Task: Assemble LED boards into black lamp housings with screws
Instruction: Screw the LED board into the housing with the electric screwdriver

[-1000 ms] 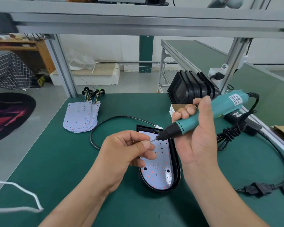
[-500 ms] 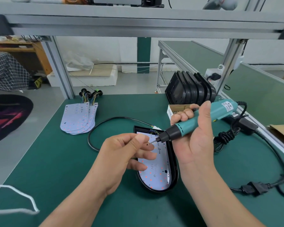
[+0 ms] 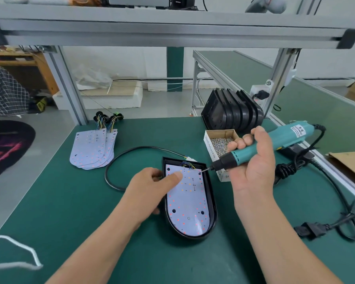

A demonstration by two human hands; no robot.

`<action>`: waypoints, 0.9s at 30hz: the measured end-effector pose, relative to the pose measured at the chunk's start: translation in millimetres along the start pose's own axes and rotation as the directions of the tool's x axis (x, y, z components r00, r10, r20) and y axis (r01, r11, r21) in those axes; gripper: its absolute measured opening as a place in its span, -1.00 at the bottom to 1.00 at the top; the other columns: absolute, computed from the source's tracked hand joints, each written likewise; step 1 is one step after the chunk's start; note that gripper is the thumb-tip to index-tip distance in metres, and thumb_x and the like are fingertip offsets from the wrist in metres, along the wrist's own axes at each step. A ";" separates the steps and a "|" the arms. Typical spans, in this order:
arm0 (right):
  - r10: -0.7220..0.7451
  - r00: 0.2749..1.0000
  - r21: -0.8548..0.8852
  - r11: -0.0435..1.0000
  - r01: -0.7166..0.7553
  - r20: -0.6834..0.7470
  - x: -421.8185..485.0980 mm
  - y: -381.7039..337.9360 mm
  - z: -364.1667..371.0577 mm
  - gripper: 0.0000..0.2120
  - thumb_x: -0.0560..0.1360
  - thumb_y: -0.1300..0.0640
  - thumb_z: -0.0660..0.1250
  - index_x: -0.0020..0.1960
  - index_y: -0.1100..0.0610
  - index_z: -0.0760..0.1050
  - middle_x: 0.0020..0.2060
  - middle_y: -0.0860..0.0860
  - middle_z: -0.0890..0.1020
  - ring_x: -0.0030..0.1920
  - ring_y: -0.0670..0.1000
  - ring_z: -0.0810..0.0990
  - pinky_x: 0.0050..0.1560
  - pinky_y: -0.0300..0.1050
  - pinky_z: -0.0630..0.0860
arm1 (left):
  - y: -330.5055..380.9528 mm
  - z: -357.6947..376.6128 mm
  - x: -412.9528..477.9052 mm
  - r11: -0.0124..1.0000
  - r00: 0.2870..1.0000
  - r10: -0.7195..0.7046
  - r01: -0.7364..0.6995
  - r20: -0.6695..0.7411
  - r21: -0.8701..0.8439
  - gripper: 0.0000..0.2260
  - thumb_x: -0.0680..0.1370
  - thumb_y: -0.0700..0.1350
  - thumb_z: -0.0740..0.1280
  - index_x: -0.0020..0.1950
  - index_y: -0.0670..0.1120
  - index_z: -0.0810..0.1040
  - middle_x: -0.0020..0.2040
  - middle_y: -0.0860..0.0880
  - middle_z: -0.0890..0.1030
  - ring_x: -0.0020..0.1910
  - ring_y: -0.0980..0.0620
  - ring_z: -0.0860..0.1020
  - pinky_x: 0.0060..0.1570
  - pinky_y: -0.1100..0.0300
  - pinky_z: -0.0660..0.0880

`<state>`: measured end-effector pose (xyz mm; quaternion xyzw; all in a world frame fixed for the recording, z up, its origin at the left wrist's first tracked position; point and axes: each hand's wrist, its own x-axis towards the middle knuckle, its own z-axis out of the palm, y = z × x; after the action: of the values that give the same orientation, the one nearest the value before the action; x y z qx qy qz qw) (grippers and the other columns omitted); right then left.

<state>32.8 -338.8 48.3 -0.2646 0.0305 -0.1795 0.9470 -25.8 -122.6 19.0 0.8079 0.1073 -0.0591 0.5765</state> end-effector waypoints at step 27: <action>-0.070 0.992 -0.260 0.961 0.094 0.102 4.5 11.3 -6.8 -0.89 0.55 0.22 0.39 -0.10 0.06 0.51 -0.37 0.00 0.40 -0.40 0.00 0.38 -0.31 -0.10 0.44 | -4.7 10.3 7.8 0.995 1.000 -0.010 0.012 0.024 -0.097 -0.70 0.25 -0.08 0.41 -0.07 -0.16 0.55 -0.23 -0.04 0.63 -0.31 -0.01 0.56 -0.26 0.11 0.47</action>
<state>39.6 -334.7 36.8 -0.3977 -0.0006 -0.2004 0.8954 -19.1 -130.0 9.6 0.7775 0.1075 -0.0665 0.6160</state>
